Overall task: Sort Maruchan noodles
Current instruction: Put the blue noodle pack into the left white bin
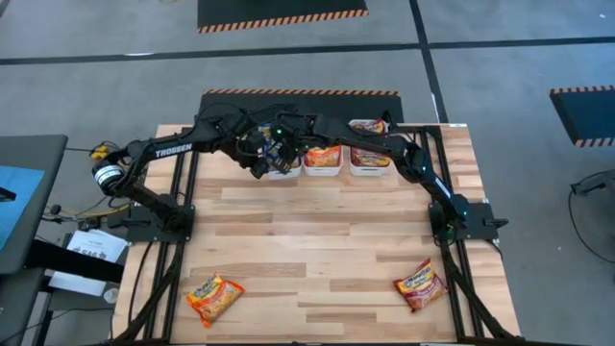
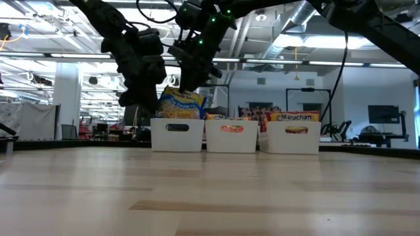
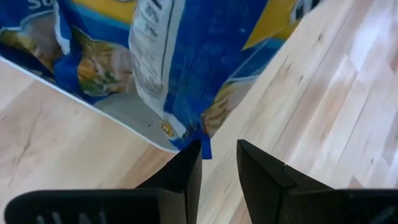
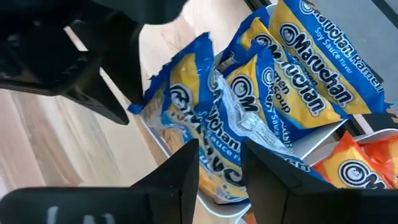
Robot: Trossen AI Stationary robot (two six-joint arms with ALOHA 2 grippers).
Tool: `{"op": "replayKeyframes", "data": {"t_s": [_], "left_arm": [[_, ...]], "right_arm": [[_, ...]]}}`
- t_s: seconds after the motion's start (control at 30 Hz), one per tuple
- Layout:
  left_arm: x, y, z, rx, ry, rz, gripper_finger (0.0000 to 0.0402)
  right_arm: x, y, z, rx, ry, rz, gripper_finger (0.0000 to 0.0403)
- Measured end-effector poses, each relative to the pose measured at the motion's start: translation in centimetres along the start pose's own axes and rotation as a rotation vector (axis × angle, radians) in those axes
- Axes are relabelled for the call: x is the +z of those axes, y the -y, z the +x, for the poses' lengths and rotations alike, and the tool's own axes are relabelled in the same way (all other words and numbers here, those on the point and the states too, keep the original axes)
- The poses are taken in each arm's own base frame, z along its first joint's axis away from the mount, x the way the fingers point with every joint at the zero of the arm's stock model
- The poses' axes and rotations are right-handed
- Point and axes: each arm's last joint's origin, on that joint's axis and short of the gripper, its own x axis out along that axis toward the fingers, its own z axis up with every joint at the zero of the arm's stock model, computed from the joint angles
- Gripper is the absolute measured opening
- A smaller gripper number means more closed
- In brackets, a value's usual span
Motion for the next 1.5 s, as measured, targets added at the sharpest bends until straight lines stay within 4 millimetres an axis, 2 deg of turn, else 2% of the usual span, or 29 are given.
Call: {"op": "replayKeyframes", "data": {"t_s": [0.4, 0.57, 0.73, 0.87, 1.07, 1.43, 1.5], "left_arm": [[1.0, -0.3, 0.4, 0.027, 0.093, 0.064, 0.0086], [0.6, -0.6, 1.1, -0.112, 0.016, -0.013, 0.0086], [0.1, -0.1, 0.9, -0.188, -0.044, -0.030, 0.0086], [0.1, 0.3, -0.1, -0.202, -0.017, -0.008, 0.0086], [-0.4, 1.2, -2.6, -0.204, 0.019, 0.010, 0.0086], [-2.1, 3.0, -8.7, -0.160, 0.163, 0.046, 0.0086], [-2.4, 3.2, -9.7, -0.143, 0.204, 0.055, 0.0087]], "right_arm": [[-0.3, 0.5, 0.0, -0.032, -0.033, 0.008, 0.0141], [-0.3, 0.6, 0.1, 0.002, -0.040, 0.000, 0.0141], [0.0, 0.5, -0.5, 0.020, -0.025, -0.005, 0.0141], [0.8, 0.9, -1.6, 0.022, 0.018, 0.005, 0.0141], [1.2, 1.3, -1.3, 0.107, 0.047, 0.027, 0.0141], [0.1, 0.8, -0.7, 0.137, -0.057, 0.014, 0.0139], [-0.2, 0.8, -0.1, 0.136, -0.060, 0.015, 0.0137]]}}
